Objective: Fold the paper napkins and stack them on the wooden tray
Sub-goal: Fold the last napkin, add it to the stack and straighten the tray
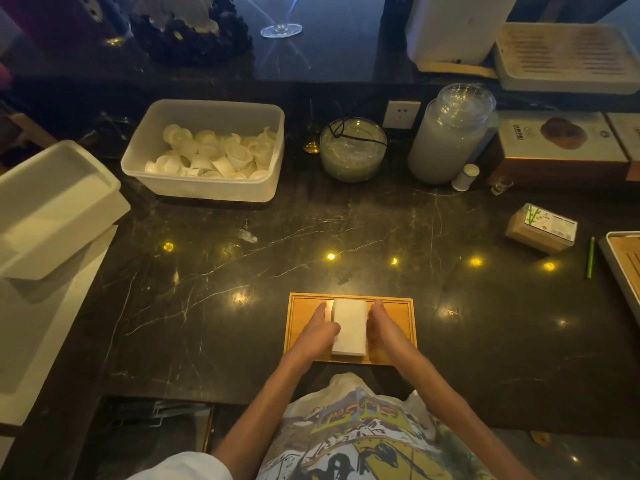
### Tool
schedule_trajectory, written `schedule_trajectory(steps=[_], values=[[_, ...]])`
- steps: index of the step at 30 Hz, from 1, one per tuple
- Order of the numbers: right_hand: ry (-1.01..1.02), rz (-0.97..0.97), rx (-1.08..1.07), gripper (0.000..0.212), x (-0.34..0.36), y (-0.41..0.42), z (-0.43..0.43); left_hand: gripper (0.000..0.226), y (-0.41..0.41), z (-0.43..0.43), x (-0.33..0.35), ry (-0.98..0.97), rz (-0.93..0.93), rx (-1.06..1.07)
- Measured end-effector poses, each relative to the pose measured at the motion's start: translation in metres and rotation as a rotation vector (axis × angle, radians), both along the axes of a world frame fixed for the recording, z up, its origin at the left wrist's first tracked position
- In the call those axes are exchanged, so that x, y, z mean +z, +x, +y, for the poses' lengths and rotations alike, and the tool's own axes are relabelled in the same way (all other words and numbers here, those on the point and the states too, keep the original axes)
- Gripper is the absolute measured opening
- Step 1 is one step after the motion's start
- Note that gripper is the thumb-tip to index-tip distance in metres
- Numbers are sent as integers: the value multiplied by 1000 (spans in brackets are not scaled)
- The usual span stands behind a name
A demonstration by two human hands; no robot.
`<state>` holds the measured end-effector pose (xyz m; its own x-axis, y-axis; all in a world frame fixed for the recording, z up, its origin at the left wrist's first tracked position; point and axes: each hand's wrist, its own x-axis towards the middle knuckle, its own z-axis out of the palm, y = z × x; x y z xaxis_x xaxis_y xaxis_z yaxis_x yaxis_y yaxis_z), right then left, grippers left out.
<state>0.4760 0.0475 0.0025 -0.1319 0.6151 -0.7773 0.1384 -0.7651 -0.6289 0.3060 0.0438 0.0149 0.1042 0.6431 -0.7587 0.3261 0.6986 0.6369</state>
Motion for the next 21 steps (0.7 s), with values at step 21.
schedule_trajectory(steps=[21], values=[[383,-801,96,24,-28,74,-7,11,-62,-9,-33,280,589,-60]])
